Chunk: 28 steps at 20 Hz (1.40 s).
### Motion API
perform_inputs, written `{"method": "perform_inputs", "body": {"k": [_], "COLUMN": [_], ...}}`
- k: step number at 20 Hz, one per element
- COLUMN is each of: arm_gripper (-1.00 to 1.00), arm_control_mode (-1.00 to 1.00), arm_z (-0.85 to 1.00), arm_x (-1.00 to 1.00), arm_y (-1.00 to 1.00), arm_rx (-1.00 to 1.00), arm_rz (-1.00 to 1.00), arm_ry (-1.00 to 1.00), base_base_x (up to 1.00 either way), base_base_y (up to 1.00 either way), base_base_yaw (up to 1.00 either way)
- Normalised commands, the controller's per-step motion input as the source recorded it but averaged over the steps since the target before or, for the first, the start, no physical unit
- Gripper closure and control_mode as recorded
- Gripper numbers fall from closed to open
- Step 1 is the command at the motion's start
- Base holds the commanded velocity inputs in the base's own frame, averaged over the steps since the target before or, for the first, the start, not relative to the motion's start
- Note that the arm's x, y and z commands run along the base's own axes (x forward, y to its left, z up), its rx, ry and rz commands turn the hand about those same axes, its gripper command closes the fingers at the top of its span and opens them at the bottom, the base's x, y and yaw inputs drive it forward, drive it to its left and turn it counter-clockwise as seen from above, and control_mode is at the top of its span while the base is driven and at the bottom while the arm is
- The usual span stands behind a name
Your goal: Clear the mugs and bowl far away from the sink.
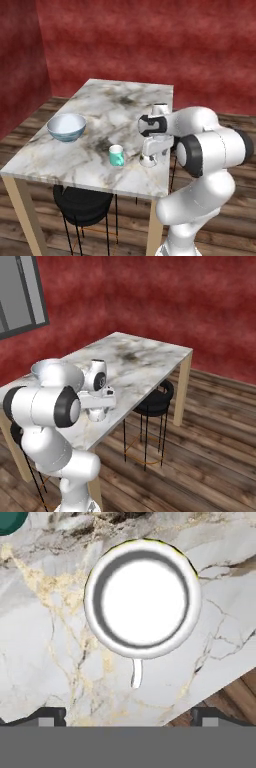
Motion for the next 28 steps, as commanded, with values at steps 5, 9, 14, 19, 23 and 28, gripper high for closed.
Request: {"method": "perform_inputs", "body": {"k": [5,9,14,19,23,28], "arm_gripper": [-1.00,-1.00,-1.00,-1.00,-1.00,-1.00], "arm_control_mode": [-1.00,-1.00,-1.00,-1.00,-1.00,-1.00], "arm_z": [0.68,0.96,0.95,0.80,0.69,0.64], "arm_x": [-0.05,-0.53,-0.97,-1.00,-1.00,-1.00], "arm_y": [0.00,0.05,0.13,0.00,0.00,0.00], "arm_rx": [0.00,0.00,0.00,0.00,0.00,0.00], "arm_rz": [0.00,0.00,0.00,0.00,0.00,0.00], "arm_ry": [0.00,-0.12,-0.32,-0.35,-0.36,-0.33], "base_base_x": [0.00,0.00,0.00,0.00,0.00,0.00], "base_base_y": [0.00,0.00,0.00,0.00,0.00,0.00], "base_base_yaw": [0.00,0.00,0.00,0.00,0.00,0.00]}}
